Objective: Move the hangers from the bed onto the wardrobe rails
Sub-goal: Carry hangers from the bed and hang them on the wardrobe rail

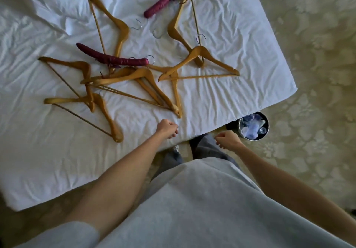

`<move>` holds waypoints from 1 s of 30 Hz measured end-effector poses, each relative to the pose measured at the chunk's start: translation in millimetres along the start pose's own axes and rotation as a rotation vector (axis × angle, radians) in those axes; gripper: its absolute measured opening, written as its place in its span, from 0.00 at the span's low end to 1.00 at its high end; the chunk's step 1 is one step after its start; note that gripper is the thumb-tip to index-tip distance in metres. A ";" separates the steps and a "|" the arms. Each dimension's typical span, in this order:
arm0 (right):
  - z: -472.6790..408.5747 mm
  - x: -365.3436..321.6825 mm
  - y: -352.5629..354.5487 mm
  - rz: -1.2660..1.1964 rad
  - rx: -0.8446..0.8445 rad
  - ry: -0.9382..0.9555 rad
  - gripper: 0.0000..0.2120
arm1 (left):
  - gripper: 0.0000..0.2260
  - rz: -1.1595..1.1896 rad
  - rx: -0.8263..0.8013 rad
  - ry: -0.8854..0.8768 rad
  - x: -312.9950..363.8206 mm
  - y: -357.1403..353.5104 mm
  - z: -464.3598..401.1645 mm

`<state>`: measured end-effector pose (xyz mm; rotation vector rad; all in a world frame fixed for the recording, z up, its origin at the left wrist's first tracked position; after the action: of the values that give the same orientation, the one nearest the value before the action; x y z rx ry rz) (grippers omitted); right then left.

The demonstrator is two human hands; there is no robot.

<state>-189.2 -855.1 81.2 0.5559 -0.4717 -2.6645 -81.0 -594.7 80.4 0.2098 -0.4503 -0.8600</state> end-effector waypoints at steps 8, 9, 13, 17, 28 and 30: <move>-90.8 -119.9 39.8 0.043 -0.111 0.175 0.09 | 0.07 0.151 0.185 0.111 60.9 24.6 -45.9; -101.7 -136.5 40.2 0.050 -0.119 0.191 0.09 | 0.08 0.164 0.207 0.115 65.6 31.7 -54.1; -154.3 -196.6 31.6 0.050 -0.112 0.184 0.09 | 0.05 0.206 0.268 0.164 70.4 62.4 -101.4; -203.4 -238.3 11.3 -0.085 -0.097 0.083 0.14 | 0.15 0.179 0.355 0.255 44.9 86.1 -167.7; -288.4 -276.3 -19.9 -0.699 0.065 -0.169 0.09 | 0.17 0.282 0.392 0.336 48.0 94.8 -227.7; -286.1 -280.6 -17.7 -0.726 0.089 -0.158 0.09 | 0.18 0.281 0.397 0.339 44.2 95.5 -231.4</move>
<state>169.6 -790.5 -86.1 0.6362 -0.5052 -3.4128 116.2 -567.9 -77.6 0.6322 -0.3181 -0.4397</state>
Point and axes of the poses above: each hand's wrist, its own z-axis away from the middle knuckle, its own y-axis out of the back of the hand, x = y × z, the point moved 5 cm from there along -z, towards the middle knuckle, and after that the axes turned 6 degrees about -z, right-handed, at the moved point
